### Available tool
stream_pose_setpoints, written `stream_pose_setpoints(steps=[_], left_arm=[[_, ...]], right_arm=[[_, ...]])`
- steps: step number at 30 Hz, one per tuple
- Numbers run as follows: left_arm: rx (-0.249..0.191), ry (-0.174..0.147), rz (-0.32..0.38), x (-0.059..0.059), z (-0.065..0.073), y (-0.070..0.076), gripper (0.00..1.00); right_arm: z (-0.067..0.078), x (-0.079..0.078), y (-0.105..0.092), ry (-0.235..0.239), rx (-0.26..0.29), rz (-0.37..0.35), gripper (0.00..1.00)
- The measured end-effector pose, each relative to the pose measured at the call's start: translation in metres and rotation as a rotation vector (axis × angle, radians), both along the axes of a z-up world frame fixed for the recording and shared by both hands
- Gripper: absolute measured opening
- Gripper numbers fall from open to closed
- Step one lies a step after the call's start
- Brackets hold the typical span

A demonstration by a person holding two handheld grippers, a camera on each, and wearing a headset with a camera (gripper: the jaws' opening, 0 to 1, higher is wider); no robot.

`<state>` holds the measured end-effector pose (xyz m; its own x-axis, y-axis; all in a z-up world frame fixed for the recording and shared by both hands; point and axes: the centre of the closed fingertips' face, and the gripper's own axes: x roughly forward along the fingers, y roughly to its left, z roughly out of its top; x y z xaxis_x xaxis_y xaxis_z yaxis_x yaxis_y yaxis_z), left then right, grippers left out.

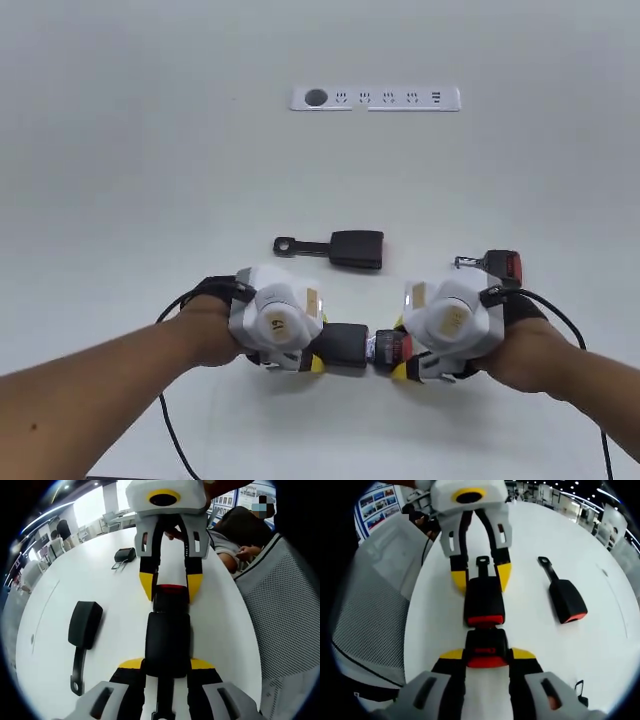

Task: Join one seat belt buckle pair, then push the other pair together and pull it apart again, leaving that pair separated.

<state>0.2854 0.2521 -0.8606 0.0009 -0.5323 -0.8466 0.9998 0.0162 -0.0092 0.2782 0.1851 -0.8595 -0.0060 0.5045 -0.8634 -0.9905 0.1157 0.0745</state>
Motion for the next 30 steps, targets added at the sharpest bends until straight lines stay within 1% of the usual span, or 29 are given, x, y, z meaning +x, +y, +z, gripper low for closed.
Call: stream_pose_setpoints(steps=[1, 4, 8, 12, 16, 19, 22, 24, 26, 30], left_arm=[[0.0, -0.003, -0.015, 0.0, 0.0, -0.0008, 0.33], [0.0, -0.001, -0.016, -0.0007, 0.0002, -0.0006, 0.33], [-0.007, -0.007, -0.023, -0.0011, 0.0008, -0.0007, 0.33], [-0.017, -0.003, -0.028, -0.0008, 0.0014, -0.0004, 0.33], [-0.024, 0.004, -0.038, -0.0003, 0.0017, 0.0006, 0.32], [-0.037, 0.004, -0.046, -0.0006, 0.0018, 0.0012, 0.32], [-0.06, 0.008, -0.035, -0.0007, 0.0021, 0.0018, 0.32], [-0.067, 0.01, -0.031, -0.0011, 0.0025, 0.0019, 0.32], [-0.069, 0.011, -0.033, -0.0011, 0.0026, 0.0021, 0.31], [-0.088, 0.015, -0.029, -0.0011, 0.0027, 0.0028, 0.31]], right_arm=[[0.0005, -0.0001, 0.0003, -0.006, 0.007, 0.002, 0.31], [0.0009, 0.0, 0.0011, -0.012, 0.023, -0.001, 0.31], [0.0016, -0.0001, 0.0012, -0.02, 0.04, 0.01, 0.31], [0.0028, 0.0001, 0.0009, -0.022, 0.066, 0.008, 0.31], [0.0038, 0.0007, 0.0015, -0.04, 0.094, 0.02, 0.31], [0.0049, 0.0004, 0.0005, -0.045, 0.122, 0.017, 0.31], [0.0059, 0.0002, 0.0002, -0.051, 0.162, 0.012, 0.31], [0.0061, -0.0005, 0.0005, -0.062, 0.172, 0.012, 0.31], [0.0069, -0.0002, 0.001, -0.062, 0.181, 0.006, 0.31], [0.0076, -0.0005, -0.0004, -0.073, 0.214, -0.006, 0.3]])
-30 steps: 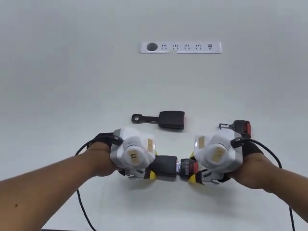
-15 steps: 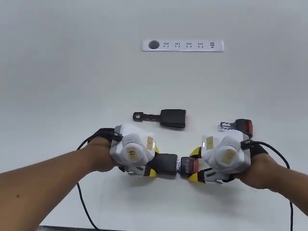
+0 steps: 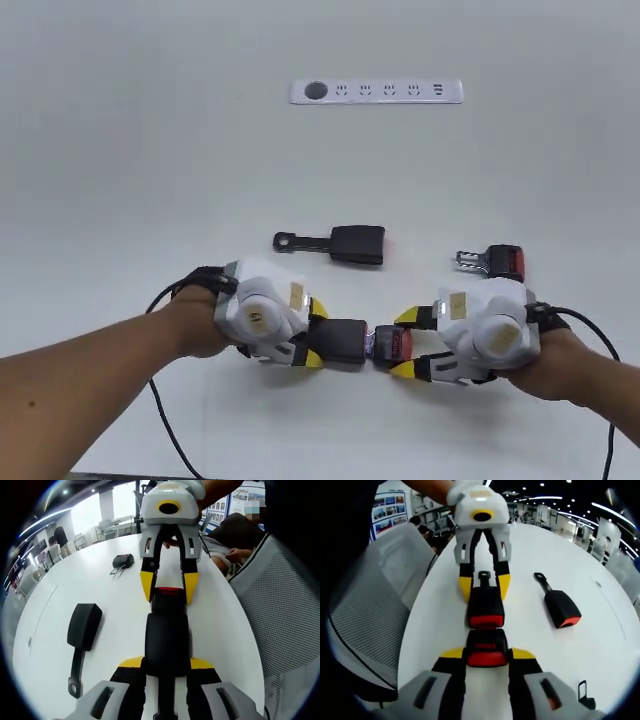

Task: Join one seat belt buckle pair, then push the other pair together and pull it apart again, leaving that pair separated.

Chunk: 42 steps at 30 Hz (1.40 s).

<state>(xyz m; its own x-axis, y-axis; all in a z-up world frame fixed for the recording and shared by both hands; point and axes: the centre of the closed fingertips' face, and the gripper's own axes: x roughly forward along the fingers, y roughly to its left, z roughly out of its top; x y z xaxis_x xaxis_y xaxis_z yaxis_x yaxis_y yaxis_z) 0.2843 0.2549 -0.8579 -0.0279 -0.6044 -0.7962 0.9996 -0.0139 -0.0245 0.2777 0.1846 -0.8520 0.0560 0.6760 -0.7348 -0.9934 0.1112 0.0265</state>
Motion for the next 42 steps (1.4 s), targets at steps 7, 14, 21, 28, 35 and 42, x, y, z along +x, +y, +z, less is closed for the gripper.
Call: stream_pose_setpoints(steps=[7, 14, 21, 28, 35, 42], left_arm=[[-0.011, 0.002, -0.002, -0.0004, 0.0001, 0.0003, 0.31], [-0.017, 0.002, -0.004, -0.0005, 0.0002, 0.0007, 0.31], [-0.023, 0.008, -0.001, -0.0007, -0.0001, 0.001, 0.31], [-0.033, 0.009, 0.004, -0.0007, -0.0003, 0.0013, 0.31], [-0.041, 0.013, 0.01, -0.0004, -0.0003, 0.0017, 0.31], [-0.041, 0.004, 0.002, 0.0001, -0.0006, 0.0004, 0.32]], right_arm=[[0.0004, 0.0005, 0.0007, -0.002, 0.021, -0.011, 0.3], [0.0011, 0.0005, -0.0002, 0.011, 0.04, -0.032, 0.3], [0.0006, 0.0001, -0.0004, 0.011, 0.046, -0.037, 0.3], [0.0009, -0.0007, -0.001, 0.017, 0.057, -0.05, 0.3], [0.0007, -0.0011, -0.0009, 0.023, 0.065, -0.059, 0.3], [0.0004, -0.0024, 0.0016, 0.033, 0.043, -0.062, 0.32]])
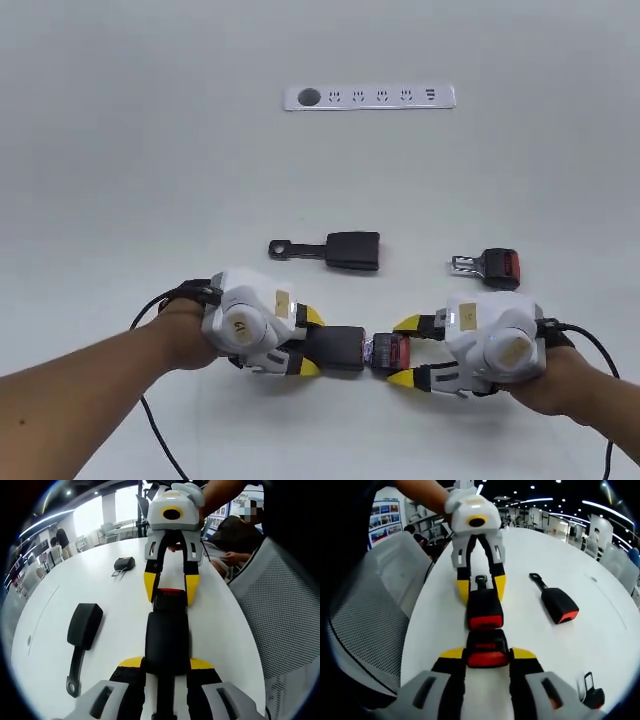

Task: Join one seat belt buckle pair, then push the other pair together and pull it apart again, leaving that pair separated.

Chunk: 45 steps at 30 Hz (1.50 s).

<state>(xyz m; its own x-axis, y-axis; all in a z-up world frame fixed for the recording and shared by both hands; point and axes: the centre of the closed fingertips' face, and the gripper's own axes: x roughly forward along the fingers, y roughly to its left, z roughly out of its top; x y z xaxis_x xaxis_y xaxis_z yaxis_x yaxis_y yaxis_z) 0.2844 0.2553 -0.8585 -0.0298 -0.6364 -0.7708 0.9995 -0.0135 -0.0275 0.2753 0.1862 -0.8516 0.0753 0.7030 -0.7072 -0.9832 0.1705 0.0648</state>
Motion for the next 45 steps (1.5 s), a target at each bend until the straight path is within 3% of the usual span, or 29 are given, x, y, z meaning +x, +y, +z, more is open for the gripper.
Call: stream_pose_setpoints(steps=[3, 6, 8, 10, 12, 15, 19, 21, 27, 32, 37, 40, 45], left_arm=[[0.012, 0.006, 0.003, 0.0, 0.0, -0.001, 0.33], [0.026, 0.024, 0.017, -0.002, 0.0, -0.006, 0.38], [0.013, 0.041, 0.043, -0.005, 0.001, -0.013, 0.61], [0.036, 0.062, 0.053, -0.013, 0.002, -0.015, 0.78], [0.065, 0.077, 0.075, -0.015, 0.002, -0.014, 0.83], [0.064, 0.087, 0.088, -0.017, 0.004, -0.014, 0.95], [0.07, 0.068, 0.11, -0.014, 0.014, -0.008, 0.93], [0.048, 0.053, 0.123, -0.01, 0.021, -0.008, 0.94], [0.007, 0.025, 0.166, 0.012, 0.037, -0.009, 0.86], [-0.028, -0.013, 0.229, 0.048, 0.054, -0.013, 0.86], [-0.033, -0.027, 0.229, 0.072, 0.057, -0.018, 0.86], [-0.038, -0.029, 0.245, 0.086, 0.057, -0.019, 0.86], [-0.03, -0.024, 0.24, 0.099, 0.051, -0.021, 0.86]], right_arm=[[-0.001, 0.0, -0.001, -0.051, -0.026, 0.049, 0.34], [0.0, 0.0, 0.002, -0.035, -0.028, 0.007, 0.35], [0.001, 0.0, 0.004, -0.025, -0.02, -0.015, 0.46], [0.004, 0.002, 0.005, -0.03, -0.011, -0.044, 0.63], [0.008, 0.006, 0.005, -0.047, -0.003, -0.058, 0.69], [0.017, 0.013, 0.002, -0.052, 0.029, -0.099, 0.76], [0.027, 0.022, -0.007, -0.053, 0.062, -0.157, 0.76], [0.034, 0.029, -0.012, -0.046, 0.09, -0.197, 0.77], [0.052, 0.059, -0.04, -0.065, 0.118, -0.27, 0.78], [0.06, 0.08, -0.065, -0.07, 0.115, -0.294, 0.78], [0.063, 0.099, -0.09, -0.094, 0.097, -0.299, 0.78], [0.065, 0.107, -0.102, -0.078, 0.098, -0.303, 0.78], [0.058, 0.114, -0.119, -0.062, 0.064, -0.283, 0.77]])
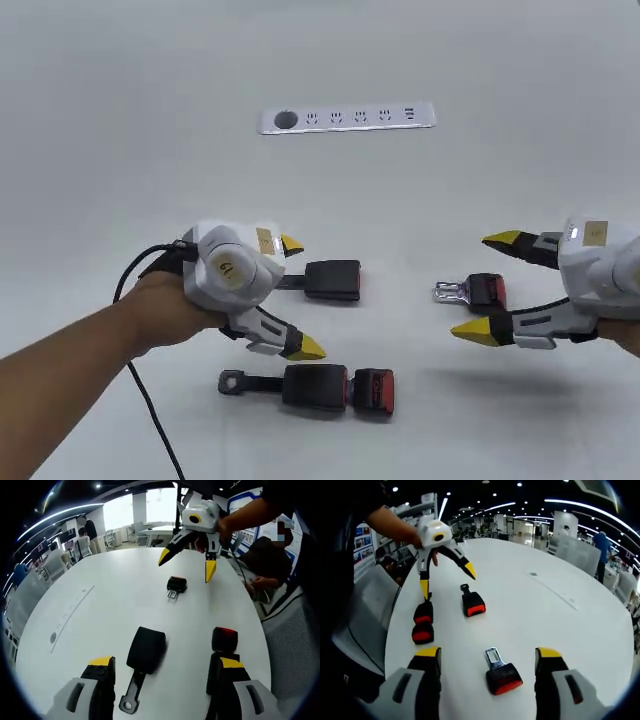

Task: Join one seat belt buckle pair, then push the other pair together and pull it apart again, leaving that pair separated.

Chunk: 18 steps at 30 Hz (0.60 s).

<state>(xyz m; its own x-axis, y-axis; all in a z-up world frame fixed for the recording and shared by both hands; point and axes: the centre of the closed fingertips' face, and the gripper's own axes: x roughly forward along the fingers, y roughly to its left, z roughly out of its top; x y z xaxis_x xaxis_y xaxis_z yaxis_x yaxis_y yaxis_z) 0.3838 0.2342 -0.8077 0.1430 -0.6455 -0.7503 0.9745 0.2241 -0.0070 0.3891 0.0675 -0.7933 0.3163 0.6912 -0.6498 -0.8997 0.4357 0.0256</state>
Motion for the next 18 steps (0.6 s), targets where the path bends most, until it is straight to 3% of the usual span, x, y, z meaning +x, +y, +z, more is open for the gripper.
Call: stream_pose_setpoints(steps=[3, 6, 12, 18], left_arm=[[0.006, 0.004, -0.01, 0.007, -0.006, -0.003, 0.86], [0.014, 0.013, -0.019, 0.013, -0.015, -0.005, 0.85], [0.02, 0.03, -0.034, 0.018, -0.025, -0.012, 0.81], [0.024, 0.053, -0.038, 0.024, -0.038, -0.01, 0.77]], right_arm=[[-0.006, 0.003, -0.008, 0.011, -0.026, 0.016, 0.77], [-0.015, 0.003, -0.014, 0.05, -0.037, 0.031, 0.76], [-0.034, -0.002, -0.024, 0.107, -0.065, 0.063, 0.71], [-0.043, -0.001, -0.029, 0.126, -0.071, 0.074, 0.66]])
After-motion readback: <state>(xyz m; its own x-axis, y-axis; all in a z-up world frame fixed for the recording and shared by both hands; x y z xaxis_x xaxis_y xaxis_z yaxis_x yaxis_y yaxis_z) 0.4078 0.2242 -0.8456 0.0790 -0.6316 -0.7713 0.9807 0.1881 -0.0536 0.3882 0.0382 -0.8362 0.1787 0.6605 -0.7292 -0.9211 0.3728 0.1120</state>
